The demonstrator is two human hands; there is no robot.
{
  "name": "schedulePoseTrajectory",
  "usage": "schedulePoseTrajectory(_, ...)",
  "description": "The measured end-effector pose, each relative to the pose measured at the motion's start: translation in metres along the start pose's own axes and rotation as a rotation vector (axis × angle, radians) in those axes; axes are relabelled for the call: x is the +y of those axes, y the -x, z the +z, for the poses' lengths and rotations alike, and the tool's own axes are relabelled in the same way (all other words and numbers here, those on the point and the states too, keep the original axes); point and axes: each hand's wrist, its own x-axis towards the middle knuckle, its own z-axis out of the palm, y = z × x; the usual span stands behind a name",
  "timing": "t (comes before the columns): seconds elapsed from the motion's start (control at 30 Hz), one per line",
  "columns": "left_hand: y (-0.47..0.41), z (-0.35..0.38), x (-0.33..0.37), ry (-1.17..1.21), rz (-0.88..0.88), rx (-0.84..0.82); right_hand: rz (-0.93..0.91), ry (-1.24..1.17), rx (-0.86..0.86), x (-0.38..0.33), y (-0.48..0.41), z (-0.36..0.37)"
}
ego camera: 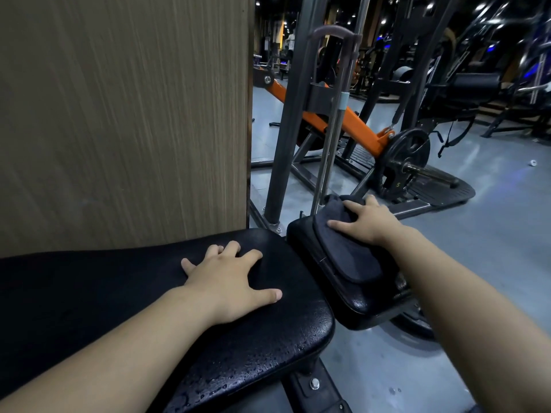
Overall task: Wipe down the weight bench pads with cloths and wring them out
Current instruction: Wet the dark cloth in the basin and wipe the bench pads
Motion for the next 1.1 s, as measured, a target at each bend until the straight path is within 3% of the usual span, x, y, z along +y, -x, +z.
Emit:
schedulePoseTrajectory(0.37,0.009,0.002,-0.001,0.029,0.014,0.03,-0.285,0.12,0.171,0.0,0.122,0.024)
schedulePoseTrajectory(0.63,0.044,-0.013,-0.033,-0.017,0.067,0.099,-0.316,0.064,0.146,-0.053,0.135,0.027)
schedulePoseTrajectory(0.8,0.091,-0.023,-0.082,-0.11,0.012,0.078,-0.357,0.13,0.127,-0.106,0.131,0.039)
schedulePoseTrajectory(1.1,0.148,-0.013,-0.159,-0.013,-0.19,0.125,-0.176,0.057,0.04,-0.171,0.131,0.038)
